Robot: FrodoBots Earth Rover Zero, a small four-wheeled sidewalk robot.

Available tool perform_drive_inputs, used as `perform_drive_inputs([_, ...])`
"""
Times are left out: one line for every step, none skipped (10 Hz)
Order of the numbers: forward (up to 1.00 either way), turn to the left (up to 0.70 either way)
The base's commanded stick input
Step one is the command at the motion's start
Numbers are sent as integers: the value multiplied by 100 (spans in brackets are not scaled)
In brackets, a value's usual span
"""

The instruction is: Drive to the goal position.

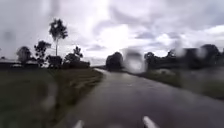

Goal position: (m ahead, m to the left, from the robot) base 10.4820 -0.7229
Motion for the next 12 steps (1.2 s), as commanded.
perform_drive_inputs([85, 0])
perform_drive_inputs([85, 0])
perform_drive_inputs([85, 0])
perform_drive_inputs([85, 0])
perform_drive_inputs([85, 0])
perform_drive_inputs([85, 0])
perform_drive_inputs([85, 0])
perform_drive_inputs([85, 0])
perform_drive_inputs([85, 0])
perform_drive_inputs([85, 0])
perform_drive_inputs([85, 0])
perform_drive_inputs([85, 0])
